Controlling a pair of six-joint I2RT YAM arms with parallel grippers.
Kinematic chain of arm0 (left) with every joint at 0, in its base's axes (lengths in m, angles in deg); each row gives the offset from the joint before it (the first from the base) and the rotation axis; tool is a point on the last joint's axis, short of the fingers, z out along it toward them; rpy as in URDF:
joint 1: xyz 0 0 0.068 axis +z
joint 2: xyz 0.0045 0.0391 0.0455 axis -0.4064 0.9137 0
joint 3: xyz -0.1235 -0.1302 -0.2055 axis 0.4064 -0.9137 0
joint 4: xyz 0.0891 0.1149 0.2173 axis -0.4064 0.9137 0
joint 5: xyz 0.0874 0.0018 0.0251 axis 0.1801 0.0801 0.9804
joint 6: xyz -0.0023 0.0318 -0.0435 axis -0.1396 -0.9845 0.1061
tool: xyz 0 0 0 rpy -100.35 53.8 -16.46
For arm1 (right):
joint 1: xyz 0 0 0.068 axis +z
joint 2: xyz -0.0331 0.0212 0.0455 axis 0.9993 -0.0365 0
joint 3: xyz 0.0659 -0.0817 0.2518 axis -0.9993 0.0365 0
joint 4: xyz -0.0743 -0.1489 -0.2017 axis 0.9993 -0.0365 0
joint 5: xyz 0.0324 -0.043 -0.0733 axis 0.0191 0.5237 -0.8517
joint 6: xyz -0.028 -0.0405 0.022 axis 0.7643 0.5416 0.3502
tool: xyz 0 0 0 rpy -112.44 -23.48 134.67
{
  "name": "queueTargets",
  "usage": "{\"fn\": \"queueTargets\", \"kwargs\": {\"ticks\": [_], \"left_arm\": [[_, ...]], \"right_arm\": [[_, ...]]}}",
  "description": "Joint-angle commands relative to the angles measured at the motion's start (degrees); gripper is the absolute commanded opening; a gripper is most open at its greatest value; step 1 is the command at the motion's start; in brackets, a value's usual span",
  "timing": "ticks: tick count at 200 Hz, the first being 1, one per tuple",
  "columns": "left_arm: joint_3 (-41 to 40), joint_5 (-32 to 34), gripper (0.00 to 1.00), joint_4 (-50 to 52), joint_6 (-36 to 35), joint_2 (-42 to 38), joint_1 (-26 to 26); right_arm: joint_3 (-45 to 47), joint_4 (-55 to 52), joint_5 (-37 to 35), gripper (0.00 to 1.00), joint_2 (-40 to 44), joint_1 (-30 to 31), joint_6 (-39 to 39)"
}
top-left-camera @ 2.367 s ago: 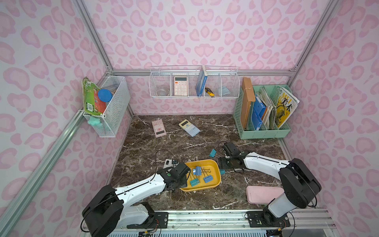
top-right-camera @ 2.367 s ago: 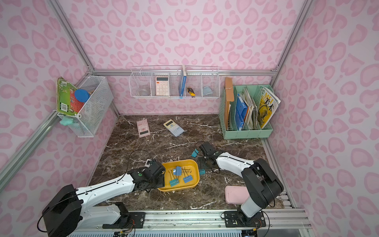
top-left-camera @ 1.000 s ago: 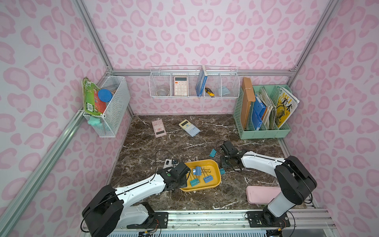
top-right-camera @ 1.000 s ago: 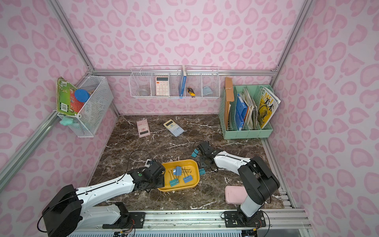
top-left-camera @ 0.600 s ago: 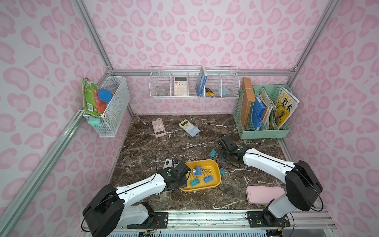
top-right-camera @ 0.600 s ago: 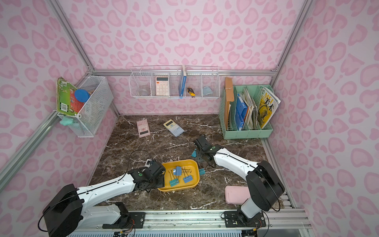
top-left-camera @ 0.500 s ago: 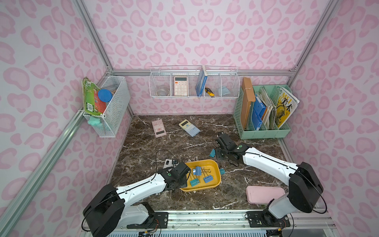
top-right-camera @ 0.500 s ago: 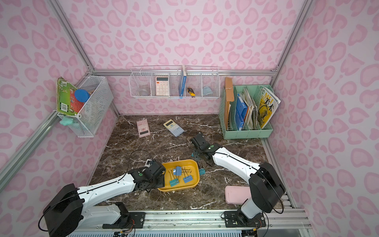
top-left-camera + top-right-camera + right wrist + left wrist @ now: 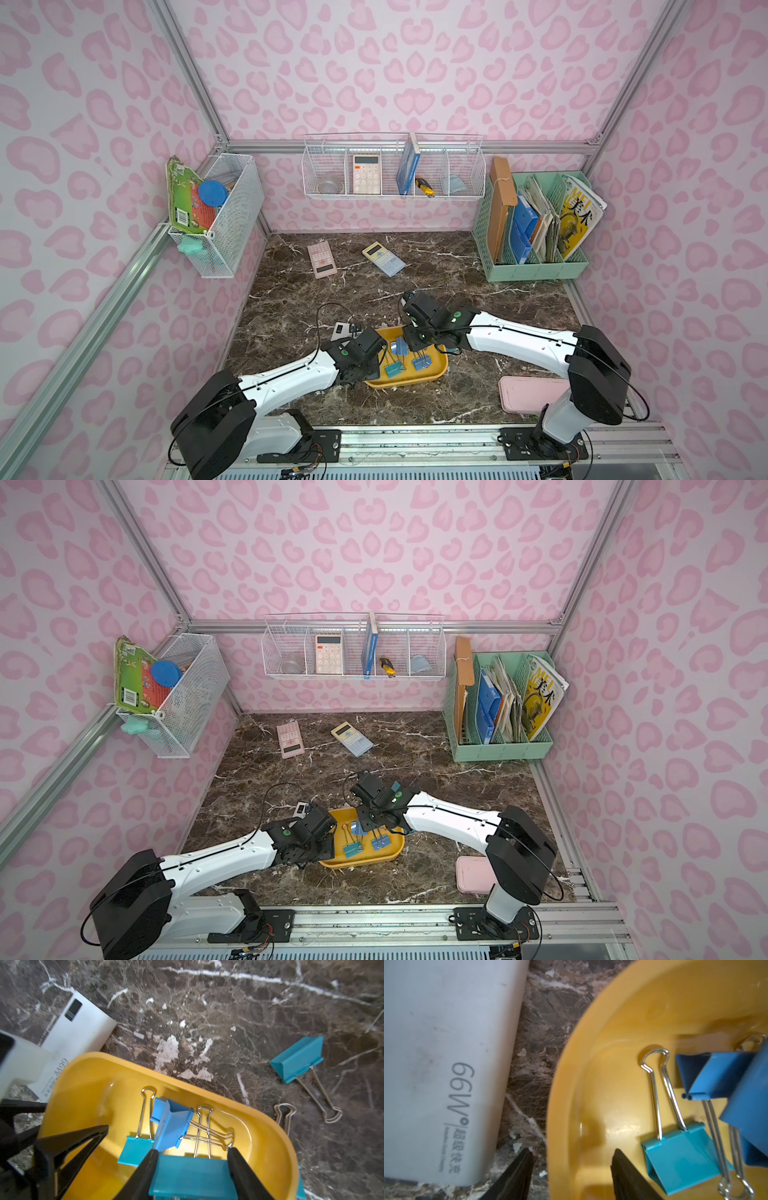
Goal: Put the binder clips in the storage box
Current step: Place the binder clip in the storage box, then move the storage box to the center of the board.
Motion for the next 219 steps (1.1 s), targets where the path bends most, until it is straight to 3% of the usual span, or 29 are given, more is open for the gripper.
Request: {"fn": "queueTargets", "kwargs": {"ticks": [1,60,112,139,171,219], "left_arm": [[0.42,-0.04,0.64,0.08,-0.79,0.17,0.06],[0.78,0.51,0.64,0.60,-0.98,0.61,0.06],[1.57,1.23,0.64,2.77,-1.40,2.39,1.32],[1.55,0.45,0.64,3.27,-1.29,3.55,3.01],[2.64,0.67,0.63,4.57,-1.19,6.56,3.92],[3.04,0.53,0.62,4.74,-0.93,8.19,3.95]], "right_arm": [[1.41,3.10,1.17,0.58,-0.34,0.23,-1.41],[0.79,3.51,0.85,0.72,-1.82,-0.47,-0.03],[2.67,-1.83,-9.08,0.79,10.87,-0.58,-1.50],[7.83,-4.58,-12.30,0.80,17.43,-2.46,-4.09],[18.81,0.09,-10.08,0.81,24.18,-6.84,-6.59],[24.75,2.29,-7.72,0.81,24.99,-9.44,-7.15]]}}
